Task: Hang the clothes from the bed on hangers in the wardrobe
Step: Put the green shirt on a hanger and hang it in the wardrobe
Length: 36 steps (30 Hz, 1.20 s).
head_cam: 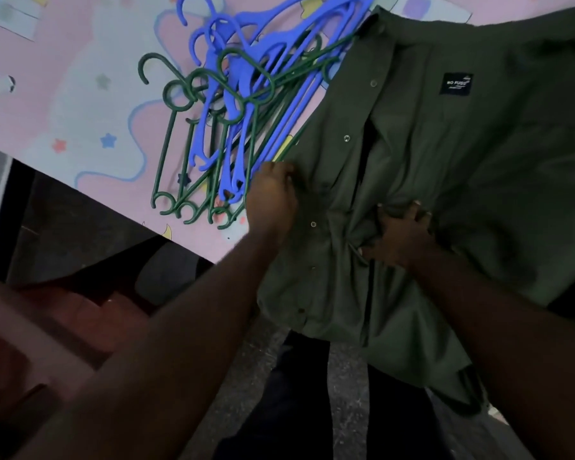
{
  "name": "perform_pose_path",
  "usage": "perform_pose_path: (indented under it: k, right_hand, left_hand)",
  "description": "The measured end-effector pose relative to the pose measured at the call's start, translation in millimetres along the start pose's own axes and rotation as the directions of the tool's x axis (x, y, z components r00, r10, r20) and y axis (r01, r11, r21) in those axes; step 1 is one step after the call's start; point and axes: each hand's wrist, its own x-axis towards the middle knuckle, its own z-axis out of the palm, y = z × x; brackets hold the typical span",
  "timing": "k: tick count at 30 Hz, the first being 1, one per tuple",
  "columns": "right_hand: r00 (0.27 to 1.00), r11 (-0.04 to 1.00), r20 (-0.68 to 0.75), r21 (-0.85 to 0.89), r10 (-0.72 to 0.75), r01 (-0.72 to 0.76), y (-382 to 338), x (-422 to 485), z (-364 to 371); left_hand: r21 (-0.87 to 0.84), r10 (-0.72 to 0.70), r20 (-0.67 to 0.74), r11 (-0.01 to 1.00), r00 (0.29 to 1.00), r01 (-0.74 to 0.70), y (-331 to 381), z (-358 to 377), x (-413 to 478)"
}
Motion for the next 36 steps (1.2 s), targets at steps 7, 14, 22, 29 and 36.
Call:
perform_pose_path:
  k: [7, 14, 22, 29, 36]
  right_hand:
    - [0.976, 0.97, 0.13, -0.147, -0.176, 0.195, 10.4, 38.8, -11.9]
    - [0.976, 0.98, 0.107, -0.038, -0.191, 0.196, 13.5, 55.3, -10.1]
    - [0.981, 0.967, 0.074, 0.197, -0.177, 0.159, 14.5, 9.6, -15.2]
    - [0.906, 0.204, -0.408, 0.883, -0.116, 0.423, 8.6, -71.2, -97.0]
    - [0.876, -0.045, -0.473, 0.877, 0.094, 0.479, 76.4, -73.5, -131.5]
  left_hand:
    - [0.17, -0.199, -0.026, 0.965, 0.98, 0.201, -35.4, -18.9, 57.6]
    - [-0.016, -0.292, -0.141, 0.956, 0.946, 0.292, -40.3, -34.2, 68.8]
    - [-0.455, -0.302, -0.367, 0.883, 0.88, 0.114, -15.8, -83.3, 56.0]
    - [-0.549, -0.056, 0.046, 0.833, 0.997, 0.072, 82.2, -38.3, 10.8]
    - [-0.443, 0.111, 0.335, 0.895, 0.936, 0.053, 150.6, 5.5, -2.6]
